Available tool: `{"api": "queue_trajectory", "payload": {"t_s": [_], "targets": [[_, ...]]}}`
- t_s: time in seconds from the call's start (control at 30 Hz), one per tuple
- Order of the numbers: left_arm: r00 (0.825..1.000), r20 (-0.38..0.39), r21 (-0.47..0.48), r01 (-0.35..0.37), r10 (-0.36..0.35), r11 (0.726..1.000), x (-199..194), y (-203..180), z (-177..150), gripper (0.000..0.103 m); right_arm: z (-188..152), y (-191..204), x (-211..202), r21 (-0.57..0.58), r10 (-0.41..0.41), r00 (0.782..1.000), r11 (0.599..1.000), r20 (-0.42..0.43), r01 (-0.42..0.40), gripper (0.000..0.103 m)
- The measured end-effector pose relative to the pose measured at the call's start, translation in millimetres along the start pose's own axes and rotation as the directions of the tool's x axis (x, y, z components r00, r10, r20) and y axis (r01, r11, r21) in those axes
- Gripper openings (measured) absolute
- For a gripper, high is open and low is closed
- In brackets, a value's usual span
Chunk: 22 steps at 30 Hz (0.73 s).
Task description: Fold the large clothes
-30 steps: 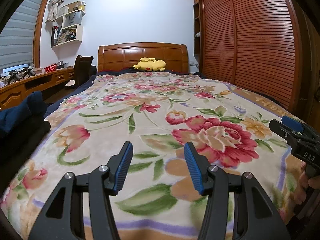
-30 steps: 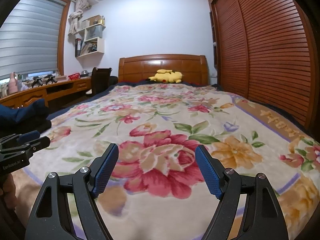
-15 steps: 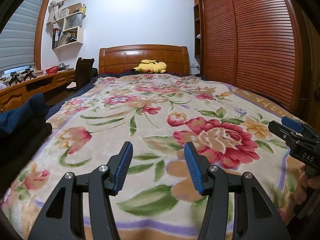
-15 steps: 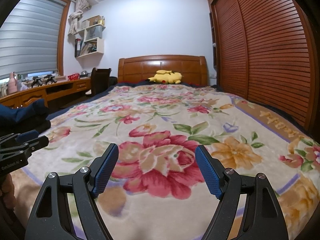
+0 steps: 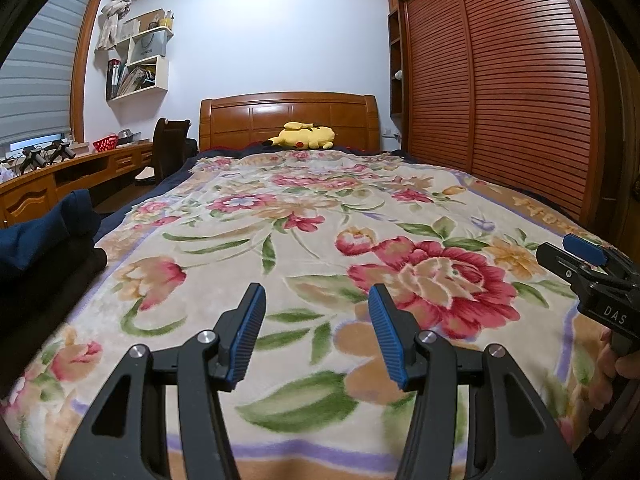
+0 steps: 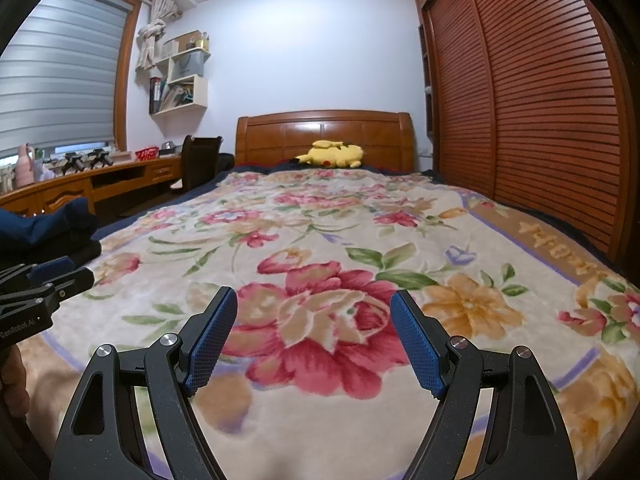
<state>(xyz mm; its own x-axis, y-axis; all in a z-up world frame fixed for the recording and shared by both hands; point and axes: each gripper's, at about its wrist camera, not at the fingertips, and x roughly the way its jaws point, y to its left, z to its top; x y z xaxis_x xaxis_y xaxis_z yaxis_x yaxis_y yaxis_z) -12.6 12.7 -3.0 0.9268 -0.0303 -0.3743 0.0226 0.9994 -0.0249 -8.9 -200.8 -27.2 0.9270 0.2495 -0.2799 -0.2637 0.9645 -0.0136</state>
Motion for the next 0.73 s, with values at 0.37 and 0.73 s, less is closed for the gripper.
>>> {"api": "queue_trajectory", "payload": {"t_s": [0.37,0.73], "targets": [[1.0,0.004,0.002,-0.004,0.004,1.0,-0.9,0.0,0.0,0.053,-0.5,-0.4,0.0,-0.001,0.001,1.0,1.0,0.001,-0.001,0.081],[1.0,0.006,0.001,-0.004,0.004,1.0,-0.5,1.4,0.6,0.053,-0.7,-0.3,0.5,-0.001,0.001,1.0,1.0,0.001,-0.001,0.081]]}}
